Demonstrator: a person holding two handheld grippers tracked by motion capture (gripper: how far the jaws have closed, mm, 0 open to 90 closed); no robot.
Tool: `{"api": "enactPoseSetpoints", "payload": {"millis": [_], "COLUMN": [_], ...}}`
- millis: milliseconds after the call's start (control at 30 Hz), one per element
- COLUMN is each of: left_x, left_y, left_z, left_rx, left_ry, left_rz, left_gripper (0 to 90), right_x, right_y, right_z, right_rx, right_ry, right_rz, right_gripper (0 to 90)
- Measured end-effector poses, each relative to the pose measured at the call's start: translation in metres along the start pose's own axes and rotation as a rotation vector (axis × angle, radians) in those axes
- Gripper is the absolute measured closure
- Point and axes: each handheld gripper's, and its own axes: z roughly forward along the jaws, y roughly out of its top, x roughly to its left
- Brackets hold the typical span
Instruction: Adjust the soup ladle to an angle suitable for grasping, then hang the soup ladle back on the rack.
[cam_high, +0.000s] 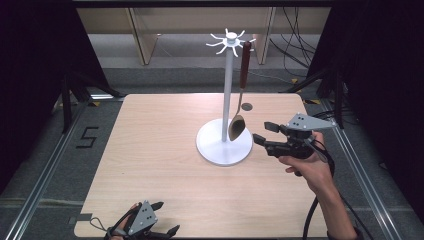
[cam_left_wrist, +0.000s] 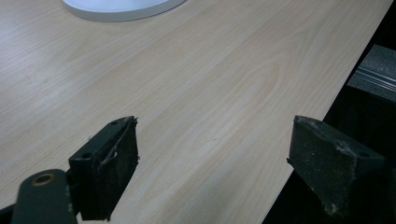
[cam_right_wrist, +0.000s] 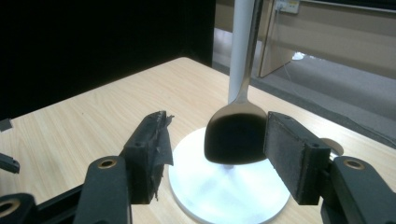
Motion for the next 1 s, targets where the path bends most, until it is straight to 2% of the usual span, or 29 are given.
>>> {"api": "enactPoseSetpoints", "payload": {"millis": [33, 67, 100, 200, 233, 267, 300, 400, 433, 500, 533, 600, 667, 733, 767, 800, 833, 867, 900, 933, 967, 1000], "left_x": [0.0, -0.001, -0.003, -0.003, -0.003, -0.002, -0.003, -0.002, -0.003, -0.003, -0.004, -0.003, -0.003, -0.002, -0.003, -0.003, -0.002, -0.003, -0.002, -0.003, -0.002, -0.003], "left_y": [0.0, 0.0, 0.001, 0.002, 0.003, 0.003, 0.003, 0.003, 0.003, 0.003, 0.003, 0.003, 0.001, 0.001, 0.001, 0.001, 0.001, 0.001, 0.001, 0.001, 0.001, 0.001], "left_z": [0.0, 0.001, 0.002, 0.003, 0.005, 0.005, 0.004, 0.003, 0.003, 0.003, 0.003, 0.003, 0.003, 0.002, 0.002, 0.002, 0.001, 0.002, 0.002, 0.002, 0.001, 0.0], "left_rx": [-0.001, -0.007, -0.03, -0.021, -0.021, -0.006, -0.006, -0.028, -0.031, -0.024, -0.032, -0.023, -0.03, -0.027, -0.035, -0.037, -0.013, -0.023, -0.019, -0.025, -0.007, -0.017], "left_ry": [0.001, 0.002, -0.006, -0.023, -0.019, -0.022, -0.031, -0.018, -0.012, -0.017, -0.02, -0.028, -0.017, -0.013, -0.014, -0.012, -0.005, -0.008, -0.007, -0.006, 0.002, -0.005], "left_rz": [0.004, 0.002, -0.022, -0.028, -0.023, -0.001, -0.015, -0.027, -0.034, -0.026, -0.032, -0.031, -0.032, -0.026, -0.028, -0.028, -0.008, -0.021, -0.006, -0.02, 0.005, -0.01], "left_gripper": [15.1, 15.1, 15.1, 15.1, 15.1, 15.1, 15.1, 15.1, 15.1, 15.1, 15.1, 15.1, 15.1, 15.1, 15.1, 15.1, 15.1, 15.1, 15.1, 15.1, 15.1, 15.1], "right_x": [0.002, 0.002, 0.003, 0.006, 0.006, 0.006, 0.006, 0.003, 0.004, 0.003, 0.005, 0.005, 0.005, 0.005, 0.007, 0.007, 0.009, 0.008, 0.009, 0.01, 0.011, 0.012], "right_y": [-0.002, -0.003, -0.006, -0.011, -0.019, -0.022, -0.025, -0.033, -0.034, -0.039, -0.042, -0.044, -0.049, -0.051, -0.052, -0.053, -0.054, -0.053, -0.054, -0.054, -0.054, -0.055], "right_z": [0.001, 0.002, 0.003, 0.005, 0.008, 0.009, 0.01, 0.013, 0.013, 0.015, 0.016, 0.017, 0.02, 0.021, 0.022, 0.024, 0.025, 0.024, 0.025, 0.026, 0.025, 0.026], "right_rx": [0.011, 0.014, 0.025, 0.037, 0.048, 0.055, 0.072, 0.09, 0.11, 0.114, 0.126, 0.131, 0.151, 0.155, 0.164, 0.161, 0.16, 0.17, 0.175, 0.162, 0.175, 0.163], "right_ry": [0.0, -0.007, -0.005, 0.005, 0.003, 0.011, 0.003, 0.003, 0.007, 0.017, 0.025, 0.027, 0.024, 0.033, 0.043, 0.034, 0.039, 0.052, 0.057, 0.057, 0.069, 0.057], "right_rz": [0.013, 0.004, 0.008, 0.019, 0.007, 0.014, 0.009, 0.014, 0.03, 0.026, 0.045, 0.035, 0.037, 0.012, 0.031, 0.025, 0.029, 0.025, 0.03, 0.035, 0.031, 0.022], "right_gripper": [40.5, 40.5, 40.4, 40.2, 40.1, 40.0, 40.0, 39.8, 39.8, 39.8, 39.8, 39.8, 39.5, 39.2, 39.1, 39.0, 38.9, 38.8, 38.8, 38.6, 38.5, 38.4]}}
